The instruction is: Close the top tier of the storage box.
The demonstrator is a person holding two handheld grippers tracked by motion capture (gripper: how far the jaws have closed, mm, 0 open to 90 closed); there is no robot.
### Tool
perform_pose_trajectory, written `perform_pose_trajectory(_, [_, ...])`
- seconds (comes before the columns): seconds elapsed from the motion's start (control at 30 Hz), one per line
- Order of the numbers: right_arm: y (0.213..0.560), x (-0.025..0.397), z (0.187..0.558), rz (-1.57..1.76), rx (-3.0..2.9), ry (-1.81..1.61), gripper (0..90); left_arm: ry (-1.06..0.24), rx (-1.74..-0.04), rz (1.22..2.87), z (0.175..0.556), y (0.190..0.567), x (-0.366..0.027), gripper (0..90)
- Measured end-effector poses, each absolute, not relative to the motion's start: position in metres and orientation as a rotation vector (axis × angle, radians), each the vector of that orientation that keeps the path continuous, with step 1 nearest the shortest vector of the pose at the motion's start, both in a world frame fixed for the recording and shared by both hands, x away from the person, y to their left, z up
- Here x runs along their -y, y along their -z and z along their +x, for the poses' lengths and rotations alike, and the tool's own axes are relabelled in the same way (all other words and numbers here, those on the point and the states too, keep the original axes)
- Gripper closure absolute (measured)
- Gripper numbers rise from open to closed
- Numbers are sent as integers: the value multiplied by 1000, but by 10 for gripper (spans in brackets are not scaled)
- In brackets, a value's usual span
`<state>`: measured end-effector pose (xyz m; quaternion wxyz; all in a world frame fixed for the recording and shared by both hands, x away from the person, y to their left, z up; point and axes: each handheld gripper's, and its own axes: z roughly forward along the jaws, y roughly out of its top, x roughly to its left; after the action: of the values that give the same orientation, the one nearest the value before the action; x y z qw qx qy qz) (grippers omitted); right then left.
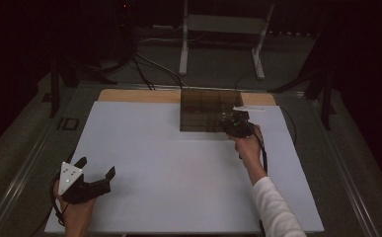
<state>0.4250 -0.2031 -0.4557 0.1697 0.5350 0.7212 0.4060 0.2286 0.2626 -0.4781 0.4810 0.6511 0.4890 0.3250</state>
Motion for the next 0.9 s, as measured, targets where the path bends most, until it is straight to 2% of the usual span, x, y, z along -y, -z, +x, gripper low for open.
perform_pose_trajectory(0.1, [453, 205, 419, 1504, -2047, -1174, 481, -793, -1193, 1585, 228, 478, -263, 11])
perform_pose_trajectory(0.17, [452, 206, 415, 1489, -2035, -1178, 332, -793, -1192, 1586, 228, 478, -263, 11])
perform_pose_trajectory(0.27, [451, 209, 407, 1493, -2030, -1178, 166, -793, -1194, 1584, 228, 478, -263, 11])
perform_pose_trajectory(0.37, [449, 212, 396, 1475, -2030, -1177, 88, -793, -1194, 1583, 228, 478, -263, 11])
perform_pose_trajectory(0.47, [448, 219, 383, 1481, -2023, -1205, 52, -792, -1194, 1583, 228, 478, -263, 11])
perform_pose_trajectory(0.9, [456, 251, 322, 1400, -1967, -1276, 40, -791, -1184, 1576, 226, 477, -263, 11])
